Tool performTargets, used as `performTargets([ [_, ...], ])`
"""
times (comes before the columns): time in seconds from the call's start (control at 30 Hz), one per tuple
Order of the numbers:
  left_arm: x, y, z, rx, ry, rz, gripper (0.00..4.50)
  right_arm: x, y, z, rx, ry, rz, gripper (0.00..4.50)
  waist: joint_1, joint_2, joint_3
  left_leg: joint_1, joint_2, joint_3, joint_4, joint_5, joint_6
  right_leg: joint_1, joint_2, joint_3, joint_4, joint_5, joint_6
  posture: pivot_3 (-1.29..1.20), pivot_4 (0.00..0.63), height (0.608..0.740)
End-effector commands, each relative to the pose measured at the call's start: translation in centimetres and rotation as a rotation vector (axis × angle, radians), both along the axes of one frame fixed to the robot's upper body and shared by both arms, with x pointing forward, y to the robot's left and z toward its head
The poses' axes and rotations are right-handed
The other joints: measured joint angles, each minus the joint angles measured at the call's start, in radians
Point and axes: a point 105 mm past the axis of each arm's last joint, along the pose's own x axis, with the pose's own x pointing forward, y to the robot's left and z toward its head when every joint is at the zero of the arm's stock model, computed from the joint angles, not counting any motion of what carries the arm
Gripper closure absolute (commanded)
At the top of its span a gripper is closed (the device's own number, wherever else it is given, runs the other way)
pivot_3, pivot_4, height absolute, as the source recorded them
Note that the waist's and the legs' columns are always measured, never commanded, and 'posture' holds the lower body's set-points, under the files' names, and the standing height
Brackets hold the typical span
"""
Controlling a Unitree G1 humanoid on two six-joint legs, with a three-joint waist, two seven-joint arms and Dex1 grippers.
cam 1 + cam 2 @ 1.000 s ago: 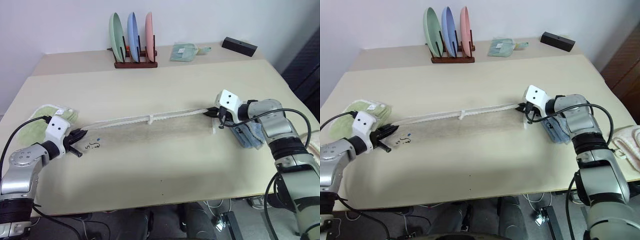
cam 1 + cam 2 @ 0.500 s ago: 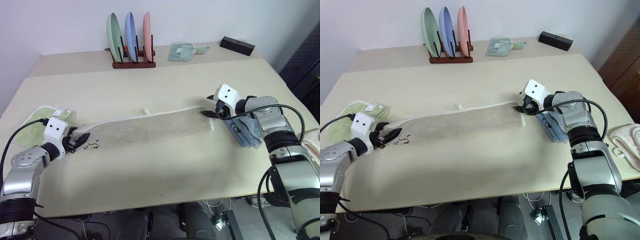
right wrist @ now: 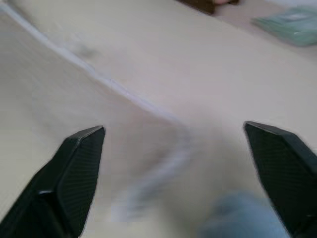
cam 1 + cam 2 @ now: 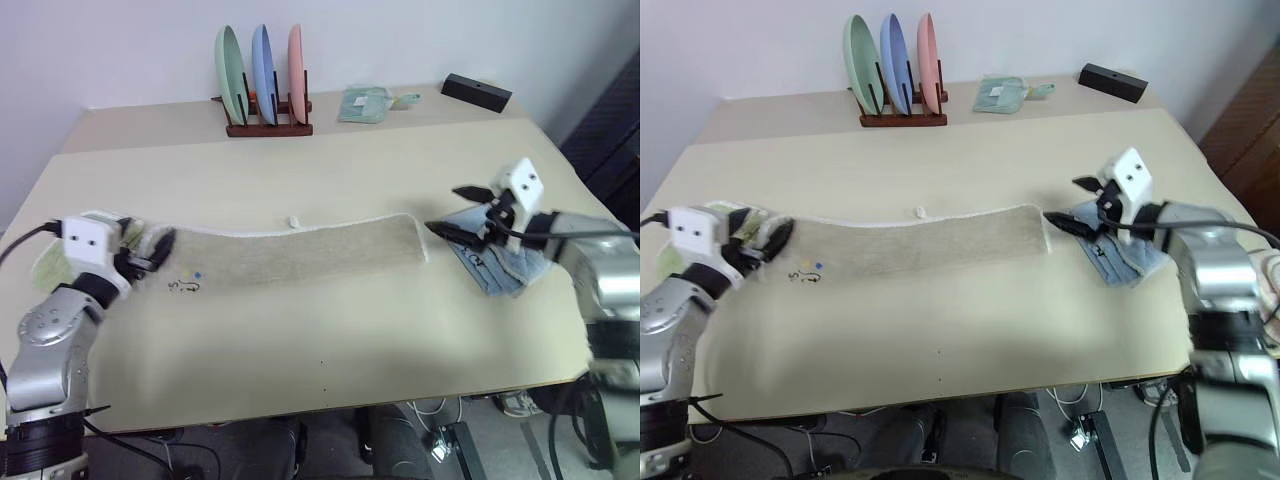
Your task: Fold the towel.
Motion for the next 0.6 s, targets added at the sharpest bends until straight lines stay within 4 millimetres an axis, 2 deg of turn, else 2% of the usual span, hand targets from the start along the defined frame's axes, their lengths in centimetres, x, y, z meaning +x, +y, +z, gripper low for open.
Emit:
performTargets([
  [0.03, -0.4, -1.9, -0.2, 0.104, 0.009, -0.073, 0.58, -3.4, 2.2, -0.1, 0.097, 0.077, 0.073, 0.01, 0.004, 0.000, 0.000, 0.000, 0.000, 0.000, 0.000, -0.002, 0.004, 0.000, 0.000, 0.000, 0.000, 0.000, 0.000, 0.00, 0.150, 0.727],
  [0.13, -0.1, -1.2, -0.2, 0.028, 0.010, -0.031, 0.58, -5.5, 3.2, -2.7, 0.175, 0.206, 0.036, 0.01, 0.011, -0.001, 0.000, 0.001, 0.001, 0.000, 0.000, -0.003, 0.004, 0.001, 0.001, 0.000, 0.001, 0.000, 0.000, 0.00, 0.150, 0.727],
  [0.2, -0.1, -1.8, 0.6, 0.005, -0.013, -0.072, 0.58, -5.8, 3.4, -4.3, 0.219, 0.292, -0.038, 0.01, 0.018, -0.001, -0.001, 0.001, 0.001, 0.001, 0.001, -0.002, 0.004, 0.001, 0.001, 0.000, 0.001, 0.000, 0.000, 0.00, 0.150, 0.727],
  [0.3, -0.3, -3.0, 0.6, 0.043, -0.005, -0.149, 0.58, -5.8, 3.6, -4.7, 0.311, 0.359, -0.096, 0.01, 0.018, -0.001, -0.001, 0.001, 0.000, 0.001, 0.001, 0.000, 0.000, 0.001, 0.000, 0.000, 0.001, 0.000, 0.000, 0.00, 0.150, 0.727],
  [0.43, -1.2, -6.6, 0.3, 0.069, 0.026, -0.339, 0.58, -5.2, 3.8, -4.5, 0.464, 0.429, -0.161, 0.01, 0.018, -0.001, -0.001, 0.001, 0.000, 0.001, 0.001, 0.000, 0.000, 0.000, 0.001, 0.000, 0.001, 0.000, 0.000, 0.00, 0.150, 0.727],
  [0.6, -3.3, -11.9, -0.3, 0.037, 0.070, -0.606, 0.58, -4.1, 3.1, -6.3, 0.467, 0.502, -0.317, 0.01, 0.018, -0.001, -0.001, 0.001, 0.000, 0.001, 0.001, 0.000, 0.000, 0.001, 0.000, 0.000, 0.000, 0.000, 0.000, 0.00, 0.150, 0.727],
])
